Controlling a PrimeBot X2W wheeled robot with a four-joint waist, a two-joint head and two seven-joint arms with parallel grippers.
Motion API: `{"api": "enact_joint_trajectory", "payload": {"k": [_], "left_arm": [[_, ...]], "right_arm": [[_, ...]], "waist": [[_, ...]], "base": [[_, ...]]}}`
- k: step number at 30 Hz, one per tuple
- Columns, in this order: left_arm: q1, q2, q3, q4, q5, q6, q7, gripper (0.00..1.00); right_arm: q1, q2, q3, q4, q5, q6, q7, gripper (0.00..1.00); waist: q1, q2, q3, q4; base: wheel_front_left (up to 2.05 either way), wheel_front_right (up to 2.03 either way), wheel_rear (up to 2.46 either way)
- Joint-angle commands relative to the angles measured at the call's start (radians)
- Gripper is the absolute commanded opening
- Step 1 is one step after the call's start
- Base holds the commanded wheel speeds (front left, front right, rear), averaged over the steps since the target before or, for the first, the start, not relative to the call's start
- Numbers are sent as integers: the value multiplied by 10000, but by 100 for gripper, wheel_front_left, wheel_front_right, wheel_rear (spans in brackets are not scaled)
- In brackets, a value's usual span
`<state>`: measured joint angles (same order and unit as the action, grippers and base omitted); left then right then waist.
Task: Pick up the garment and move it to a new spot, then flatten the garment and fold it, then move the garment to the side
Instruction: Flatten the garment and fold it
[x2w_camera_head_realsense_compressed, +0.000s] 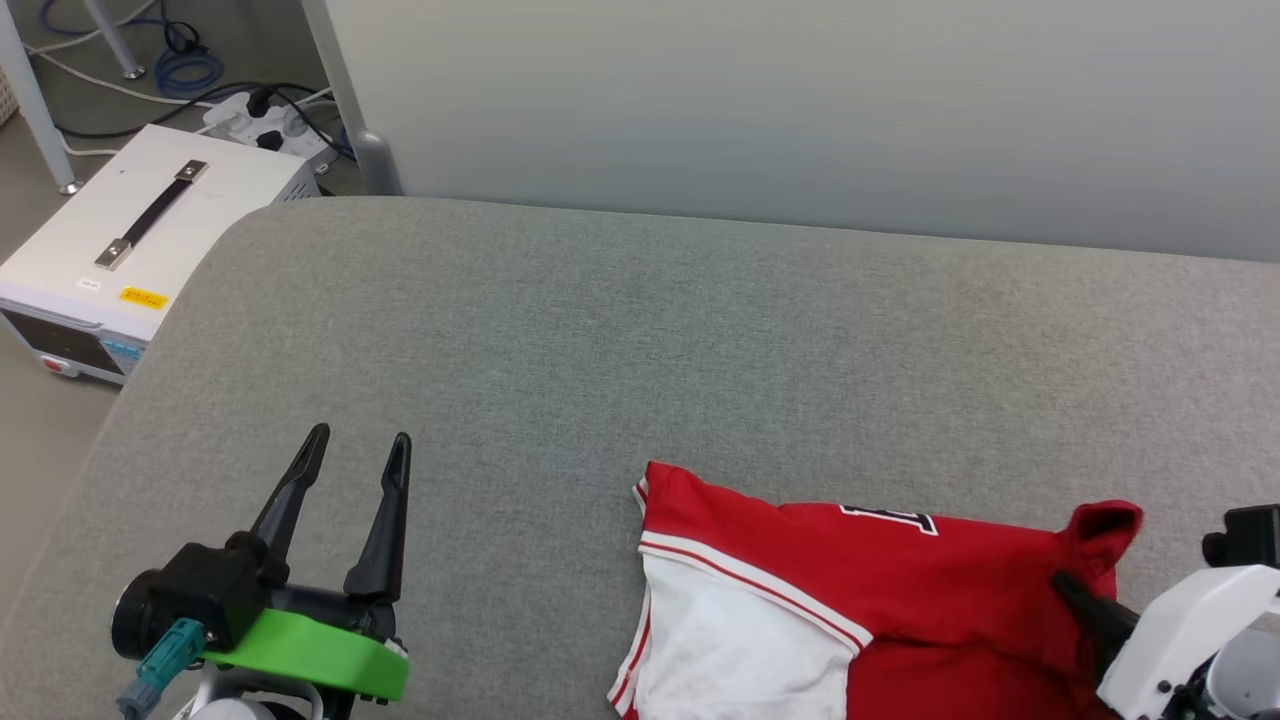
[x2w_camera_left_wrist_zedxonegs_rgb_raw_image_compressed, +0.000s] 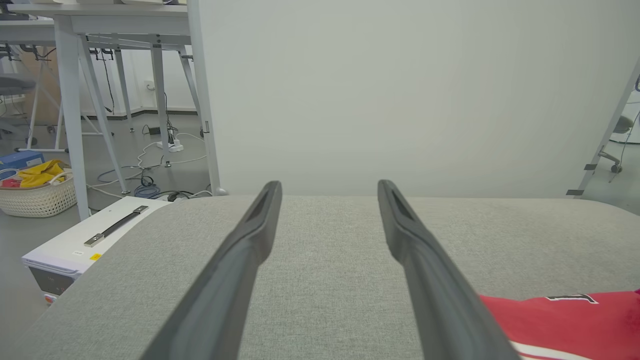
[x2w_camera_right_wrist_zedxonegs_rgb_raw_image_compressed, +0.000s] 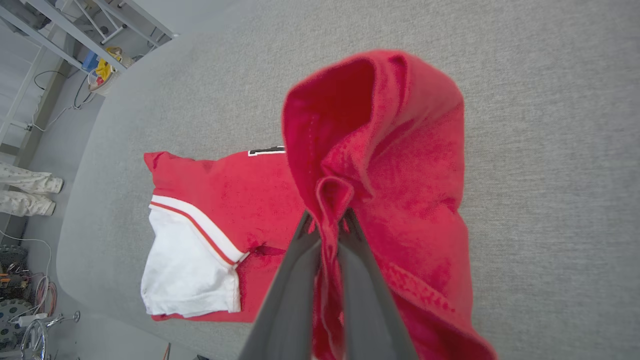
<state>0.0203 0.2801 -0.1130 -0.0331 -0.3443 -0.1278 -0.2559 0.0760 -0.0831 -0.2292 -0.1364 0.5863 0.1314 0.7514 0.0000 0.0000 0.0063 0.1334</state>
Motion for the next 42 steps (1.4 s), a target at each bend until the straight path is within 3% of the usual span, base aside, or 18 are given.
{"api": "enact_joint_trajectory", "payload": {"k": [1,9,16,21,26,27,28,36,42], "left_arm": [[80,-79,56,46,-26,-28,-59,100],[73,-35,187,149,-83,-28,-59,100],[8,49,228,202,-115,-28,-59,100],[-2,128,272,278,-136,-28,-59,100],[-79,102,306,251,-117,-28,-59,100],[-82,90,306,229,-118,-28,-59,100],[-78,77,309,210,-124,-28,-59,100],[29,53,399,192,-122,-29,-59,100],[28,31,374,195,-110,-29,-59,100]], "right_arm": [[207,123,182,-155,105,-7,67,0],[275,323,2132,5,1432,-7,-648,0],[-395,327,4248,1661,3163,-7,-3068,0],[-1366,327,5748,2948,3635,-7,-4327,0],[-2291,328,6458,4242,3779,-7,-5390,0],[-2402,328,6547,4476,3779,-7,-5518,9],[-2531,328,6677,4728,3775,-7,-5649,100],[-2896,328,8421,4694,4989,-7,-5332,100],[-3133,328,8407,4173,5206,-7,-5099,100]], "waist": [[0,0,-17,127],[0,0,-48,366],[0,0,-8,492],[0,0,51,516],[0,0,66,616],[0,0,70,632],[0,0,75,647],[0,0,50,594],[0,0,-43,447]], "base": [[0,0,0],[0,0,0],[0,0,0],[0,0,0],[0,0,0],[0,0,0],[0,0,0],[0,0,0],[0,0,0]]}}
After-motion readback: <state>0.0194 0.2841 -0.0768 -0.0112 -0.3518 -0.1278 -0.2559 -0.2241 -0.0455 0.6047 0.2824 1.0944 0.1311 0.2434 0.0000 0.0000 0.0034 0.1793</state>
